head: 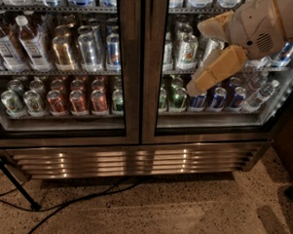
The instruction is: Open left fridge door
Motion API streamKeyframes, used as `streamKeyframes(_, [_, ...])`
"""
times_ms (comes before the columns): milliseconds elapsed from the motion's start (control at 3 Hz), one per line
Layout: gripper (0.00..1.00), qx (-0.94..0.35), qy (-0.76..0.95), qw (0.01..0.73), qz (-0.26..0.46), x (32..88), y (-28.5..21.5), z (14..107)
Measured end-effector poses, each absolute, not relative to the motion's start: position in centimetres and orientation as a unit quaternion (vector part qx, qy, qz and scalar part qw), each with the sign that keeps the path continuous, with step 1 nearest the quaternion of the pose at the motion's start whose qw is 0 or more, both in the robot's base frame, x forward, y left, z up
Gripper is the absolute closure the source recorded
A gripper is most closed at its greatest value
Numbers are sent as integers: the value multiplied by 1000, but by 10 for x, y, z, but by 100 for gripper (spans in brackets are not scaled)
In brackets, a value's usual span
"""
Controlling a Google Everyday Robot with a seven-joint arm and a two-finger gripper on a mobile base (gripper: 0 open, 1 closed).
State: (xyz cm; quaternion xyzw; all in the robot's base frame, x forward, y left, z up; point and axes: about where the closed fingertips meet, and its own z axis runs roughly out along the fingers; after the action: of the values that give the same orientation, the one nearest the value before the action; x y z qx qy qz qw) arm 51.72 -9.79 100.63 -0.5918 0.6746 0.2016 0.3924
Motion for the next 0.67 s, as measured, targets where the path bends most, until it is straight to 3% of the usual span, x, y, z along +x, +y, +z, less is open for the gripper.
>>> streamKeyframes(667, [0,-581,612,473,253,562,-30,1009])
